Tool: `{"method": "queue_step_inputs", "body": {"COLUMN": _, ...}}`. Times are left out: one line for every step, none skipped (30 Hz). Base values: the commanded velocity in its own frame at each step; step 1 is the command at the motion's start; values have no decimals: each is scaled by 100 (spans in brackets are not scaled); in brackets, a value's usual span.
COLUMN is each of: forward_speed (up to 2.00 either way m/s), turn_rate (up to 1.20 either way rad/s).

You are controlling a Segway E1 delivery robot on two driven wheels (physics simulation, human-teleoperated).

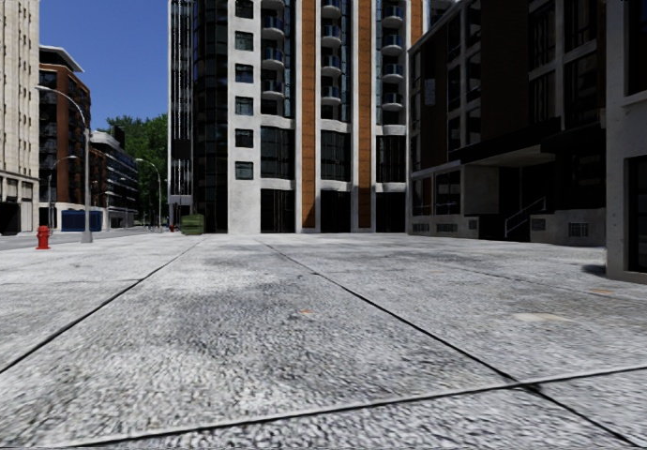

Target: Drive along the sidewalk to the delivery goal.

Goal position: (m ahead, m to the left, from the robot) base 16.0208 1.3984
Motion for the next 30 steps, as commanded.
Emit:
{"method": "queue_step_inputs", "body": {"forward_speed": 200, "turn_rate": 0}}
{"method": "queue_step_inputs", "body": {"forward_speed": 200, "turn_rate": 0}}
{"method": "queue_step_inputs", "body": {"forward_speed": 200, "turn_rate": 0}}
{"method": "queue_step_inputs", "body": {"forward_speed": 200, "turn_rate": 0}}
{"method": "queue_step_inputs", "body": {"forward_speed": 200, "turn_rate": 0}}
{"method": "queue_step_inputs", "body": {"forward_speed": 200, "turn_rate": 0}}
{"method": "queue_step_inputs", "body": {"forward_speed": 200, "turn_rate": 0}}
{"method": "queue_step_inputs", "body": {"forward_speed": 200, "turn_rate": 0}}
{"method": "queue_step_inputs", "body": {"forward_speed": 200, "turn_rate": 0}}
{"method": "queue_step_inputs", "body": {"forward_speed": 200, "turn_rate": 0}}
{"method": "queue_step_inputs", "body": {"forward_speed": 200, "turn_rate": 0}}
{"method": "queue_step_inputs", "body": {"forward_speed": 200, "turn_rate": 0}}
{"method": "queue_step_inputs", "body": {"forward_speed": 200, "turn_rate": 0}}
{"method": "queue_step_inputs", "body": {"forward_speed": 200, "turn_rate": 0}}
{"method": "queue_step_inputs", "body": {"forward_speed": 200, "turn_rate": 0}}
{"method": "queue_step_inputs", "body": {"forward_speed": 200, "turn_rate": 0}}
{"method": "queue_step_inputs", "body": {"forward_speed": 200, "turn_rate": 0}}
{"method": "queue_step_inputs", "body": {"forward_speed": 200, "turn_rate": 0}}
{"method": "queue_step_inputs", "body": {"forward_speed": 200, "turn_rate": 0}}
{"method": "queue_step_inputs", "body": {"forward_speed": 200, "turn_rate": 0}}
{"method": "queue_step_inputs", "body": {"forward_speed": 200, "turn_rate": 0}}
{"method": "queue_step_inputs", "body": {"forward_speed": 200, "turn_rate": 0}}
{"method": "queue_step_inputs", "body": {"forward_speed": 200, "turn_rate": 0}}
{"method": "queue_step_inputs", "body": {"forward_speed": 200, "turn_rate": 0}}
{"method": "queue_step_inputs", "body": {"forward_speed": 200, "turn_rate": 0}}
{"method": "queue_step_inputs", "body": {"forward_speed": 200, "turn_rate": 0}}
{"method": "queue_step_inputs", "body": {"forward_speed": 200, "turn_rate": 0}}
{"method": "queue_step_inputs", "body": {"forward_speed": 200, "turn_rate": 0}}
{"method": "queue_step_inputs", "body": {"forward_speed": 200, "turn_rate": 0}}
{"method": "queue_step_inputs", "body": {"forward_speed": 200, "turn_rate": 0}}
